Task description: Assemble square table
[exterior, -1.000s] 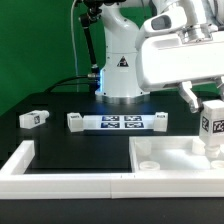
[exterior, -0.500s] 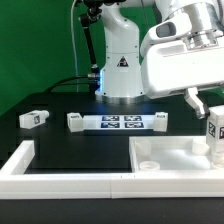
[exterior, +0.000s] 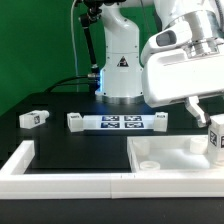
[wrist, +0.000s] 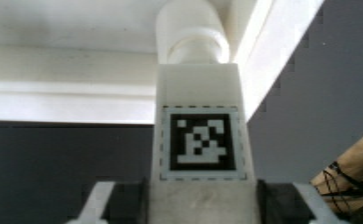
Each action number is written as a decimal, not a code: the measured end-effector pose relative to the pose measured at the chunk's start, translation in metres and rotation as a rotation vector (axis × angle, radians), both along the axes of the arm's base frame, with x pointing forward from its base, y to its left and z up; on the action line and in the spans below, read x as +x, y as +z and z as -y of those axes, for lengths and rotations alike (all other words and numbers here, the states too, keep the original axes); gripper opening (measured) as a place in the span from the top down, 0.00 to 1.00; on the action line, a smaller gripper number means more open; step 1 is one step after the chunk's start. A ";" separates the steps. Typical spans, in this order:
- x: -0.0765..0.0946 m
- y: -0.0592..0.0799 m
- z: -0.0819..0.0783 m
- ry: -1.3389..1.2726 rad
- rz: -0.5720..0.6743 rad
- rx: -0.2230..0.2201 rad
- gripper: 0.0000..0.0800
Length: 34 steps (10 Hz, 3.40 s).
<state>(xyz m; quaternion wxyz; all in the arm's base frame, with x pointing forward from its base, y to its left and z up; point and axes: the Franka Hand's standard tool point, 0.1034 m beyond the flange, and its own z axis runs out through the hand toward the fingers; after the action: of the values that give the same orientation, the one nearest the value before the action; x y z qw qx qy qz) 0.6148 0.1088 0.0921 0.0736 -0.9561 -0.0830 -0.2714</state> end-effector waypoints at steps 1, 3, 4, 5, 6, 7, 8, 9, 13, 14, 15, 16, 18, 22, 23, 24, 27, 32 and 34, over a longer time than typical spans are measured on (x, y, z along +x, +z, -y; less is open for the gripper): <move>0.001 0.000 -0.001 -0.003 0.013 -0.003 0.64; -0.005 -0.005 -0.005 -0.041 0.028 -0.012 0.64; -0.006 -0.005 -0.007 -0.067 0.048 -0.037 0.64; -0.006 -0.005 -0.008 -0.066 0.055 -0.058 0.64; -0.005 -0.005 -0.008 -0.054 0.051 -0.064 0.62; -0.006 -0.007 -0.008 -0.054 0.044 -0.063 0.62; -0.006 -0.007 -0.008 -0.053 0.043 -0.062 0.40; -0.006 -0.007 -0.008 -0.053 0.042 -0.062 0.40; -0.007 -0.009 -0.008 -0.053 0.039 -0.063 0.19; -0.007 -0.009 -0.008 -0.053 0.038 -0.063 0.19; -0.007 -0.010 -0.008 -0.053 0.037 -0.063 0.19; -0.007 -0.012 -0.009 -0.049 0.011 -0.055 0.19; 0.009 0.001 -0.009 -0.045 -0.039 -0.029 0.19; 0.007 0.000 -0.015 -0.056 -0.125 0.017 0.19; 0.001 -0.002 -0.024 -0.043 -0.243 0.050 0.19; 0.004 0.001 -0.021 -0.021 -0.316 0.049 0.19; 0.016 0.005 -0.001 0.030 -0.554 -0.038 0.19; 0.015 0.003 -0.005 -0.051 -0.666 -0.015 0.19; 0.017 -0.006 -0.005 -0.070 -0.677 -0.011 0.19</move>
Offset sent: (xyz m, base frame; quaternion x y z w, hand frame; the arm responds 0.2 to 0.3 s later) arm -0.0209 0.0046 -0.0245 -0.0948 -0.0353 0.0107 0.9948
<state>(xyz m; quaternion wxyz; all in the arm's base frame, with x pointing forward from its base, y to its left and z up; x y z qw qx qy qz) 0.6320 0.1136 0.0861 0.0826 -0.9946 -0.0224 0.0593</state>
